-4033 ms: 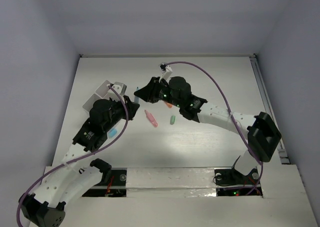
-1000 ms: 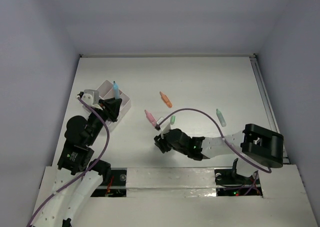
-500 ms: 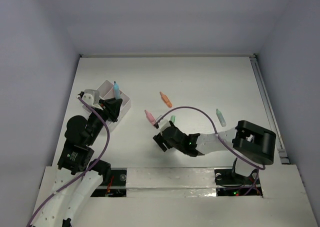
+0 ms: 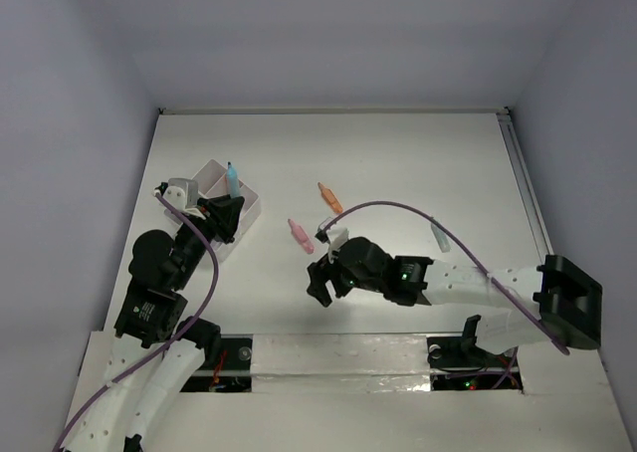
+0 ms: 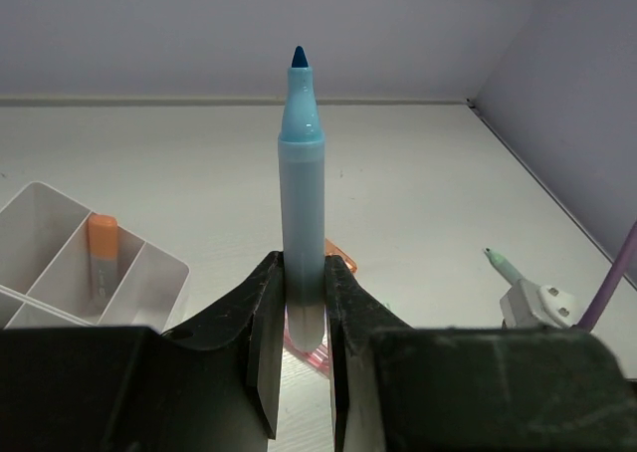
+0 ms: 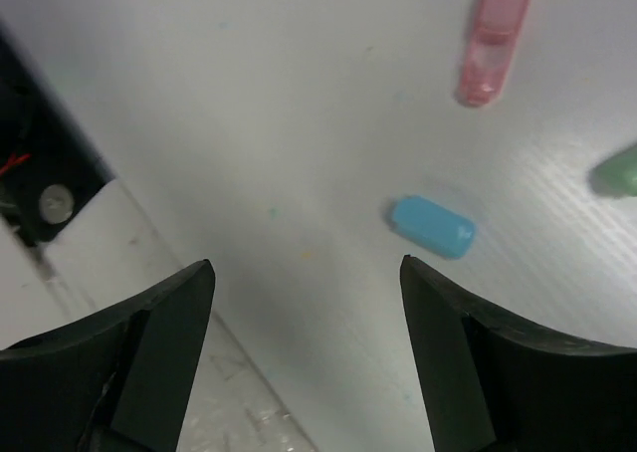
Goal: Sort the stationery into containers
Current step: Close the pen cap on the pen.
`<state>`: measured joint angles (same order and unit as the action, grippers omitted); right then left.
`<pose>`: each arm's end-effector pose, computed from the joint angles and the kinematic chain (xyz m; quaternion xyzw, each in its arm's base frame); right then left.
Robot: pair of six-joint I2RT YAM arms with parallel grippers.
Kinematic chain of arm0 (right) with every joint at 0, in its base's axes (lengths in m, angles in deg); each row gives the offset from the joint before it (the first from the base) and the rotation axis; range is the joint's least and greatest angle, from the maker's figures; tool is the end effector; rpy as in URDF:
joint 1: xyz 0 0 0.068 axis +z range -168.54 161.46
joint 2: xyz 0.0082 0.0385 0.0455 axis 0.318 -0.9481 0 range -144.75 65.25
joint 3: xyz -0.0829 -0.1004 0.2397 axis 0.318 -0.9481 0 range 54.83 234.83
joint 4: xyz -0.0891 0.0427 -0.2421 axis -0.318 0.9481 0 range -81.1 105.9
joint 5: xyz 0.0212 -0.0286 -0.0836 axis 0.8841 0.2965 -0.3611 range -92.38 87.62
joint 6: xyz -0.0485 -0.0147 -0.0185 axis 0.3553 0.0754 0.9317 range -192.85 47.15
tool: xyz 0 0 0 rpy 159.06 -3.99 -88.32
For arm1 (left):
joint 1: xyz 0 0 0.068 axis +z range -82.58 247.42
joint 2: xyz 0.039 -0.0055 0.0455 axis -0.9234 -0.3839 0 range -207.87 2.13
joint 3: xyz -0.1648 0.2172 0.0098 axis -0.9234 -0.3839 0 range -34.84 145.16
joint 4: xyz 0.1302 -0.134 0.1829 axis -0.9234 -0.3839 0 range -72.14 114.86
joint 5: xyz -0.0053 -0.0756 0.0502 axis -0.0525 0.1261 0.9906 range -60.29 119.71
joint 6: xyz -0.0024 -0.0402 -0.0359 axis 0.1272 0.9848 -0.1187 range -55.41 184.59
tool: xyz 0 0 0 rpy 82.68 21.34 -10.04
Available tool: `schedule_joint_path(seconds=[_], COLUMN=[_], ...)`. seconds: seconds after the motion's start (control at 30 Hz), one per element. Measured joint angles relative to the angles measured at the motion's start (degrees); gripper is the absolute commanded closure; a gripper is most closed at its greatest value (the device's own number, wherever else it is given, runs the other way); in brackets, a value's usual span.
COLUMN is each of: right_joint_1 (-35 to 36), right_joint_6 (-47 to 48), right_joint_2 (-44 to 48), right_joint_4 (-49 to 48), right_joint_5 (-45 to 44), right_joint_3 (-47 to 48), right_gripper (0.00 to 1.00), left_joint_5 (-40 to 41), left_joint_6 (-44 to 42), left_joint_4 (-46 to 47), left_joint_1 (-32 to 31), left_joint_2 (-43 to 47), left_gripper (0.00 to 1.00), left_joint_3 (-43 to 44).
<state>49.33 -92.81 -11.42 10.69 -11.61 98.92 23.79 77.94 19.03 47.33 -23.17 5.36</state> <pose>0.1137 0.2646 0.2273 -0.3236 0.8209 0.2714 0.3844 0.1028 -0.0415 0.3645 0.0773 0.6446 -0.2507 0.7181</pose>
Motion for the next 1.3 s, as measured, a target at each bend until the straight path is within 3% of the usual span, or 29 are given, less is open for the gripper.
schedule_joint_path(seconds=[0.23, 0.6, 0.97, 1.3], right_joint_1=[0.00, -3.15, -7.37, -7.96], right_joint_6=[-9.18, -15.69, -14.71, -10.78], right_joint_2=[-5.81, -12.28, -14.71, -20.57], right_joint_4=[0.96, 2.10, 0.04, 4.59], right_joint_5=[9.44, 7.98, 7.65, 6.05], right_joint_3=[-0.02, -0.02, 1.68, 9.42], right_gripper=[0.12, 0.09, 0.10, 0.18], left_joint_5=[-0.11, -0.11, -0.13, -0.39], left_joint_6=[0.00, 0.00, 0.00, 0.00], left_joint_4=[-0.02, -0.02, -0.02, -0.02], left_joint_1=[0.00, 0.00, 0.00, 0.00], left_joint_2=[0.02, 0.09, 0.33, 0.72], left_gripper=[1.00, 1.00, 1.00, 1.00], left_joint_3=[0.00, 0.00, 0.00, 0.00])
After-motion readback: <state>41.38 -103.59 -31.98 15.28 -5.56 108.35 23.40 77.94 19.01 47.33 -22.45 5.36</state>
